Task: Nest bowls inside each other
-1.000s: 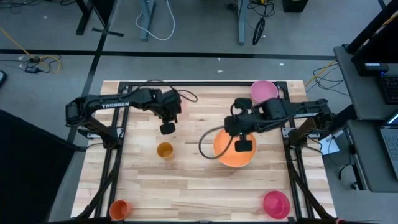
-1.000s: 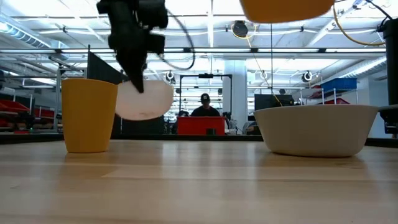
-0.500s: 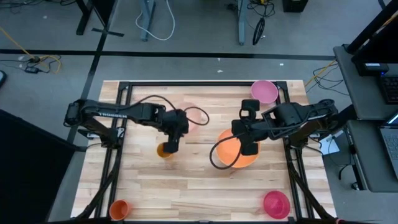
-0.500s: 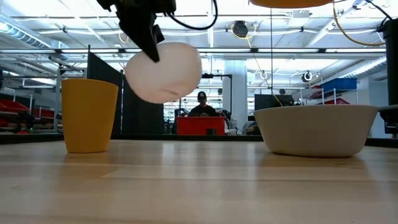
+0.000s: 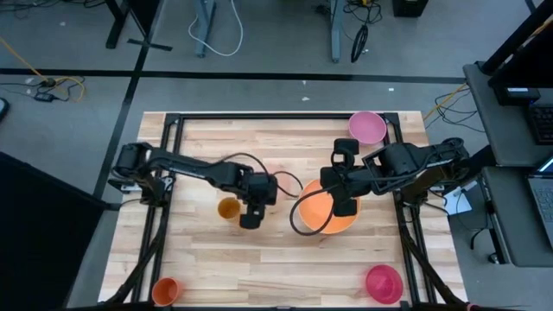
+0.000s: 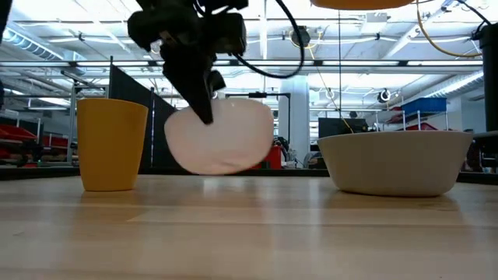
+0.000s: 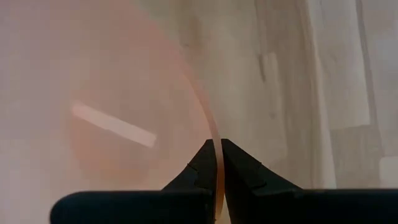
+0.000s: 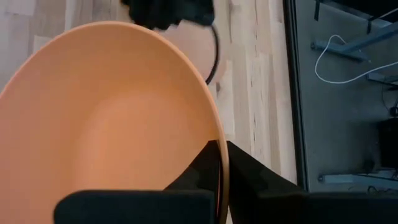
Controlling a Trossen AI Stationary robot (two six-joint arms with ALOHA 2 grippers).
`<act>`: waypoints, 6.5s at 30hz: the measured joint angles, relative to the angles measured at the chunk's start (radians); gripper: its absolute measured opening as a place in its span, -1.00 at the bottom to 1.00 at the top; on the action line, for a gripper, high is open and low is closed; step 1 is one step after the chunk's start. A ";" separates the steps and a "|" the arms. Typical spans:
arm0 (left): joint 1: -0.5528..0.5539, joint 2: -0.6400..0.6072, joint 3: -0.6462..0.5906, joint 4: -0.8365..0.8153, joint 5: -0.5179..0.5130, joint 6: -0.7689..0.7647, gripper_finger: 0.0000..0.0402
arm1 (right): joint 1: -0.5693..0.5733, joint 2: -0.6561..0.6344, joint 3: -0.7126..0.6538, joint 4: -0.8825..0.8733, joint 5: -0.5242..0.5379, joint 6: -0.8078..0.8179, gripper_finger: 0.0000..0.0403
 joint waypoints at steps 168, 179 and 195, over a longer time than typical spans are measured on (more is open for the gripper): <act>-0.065 0.084 0.047 0.538 -0.084 0.626 0.21 | 0.130 -0.022 0.000 0.063 -0.072 0.135 -0.32; -0.061 0.250 0.188 0.499 -0.060 0.661 0.22 | 0.130 0.030 0.000 0.070 -0.073 0.143 -0.32; -0.012 0.410 0.392 0.327 -0.008 0.704 0.22 | 0.130 0.037 0.000 0.087 -0.074 0.143 -0.32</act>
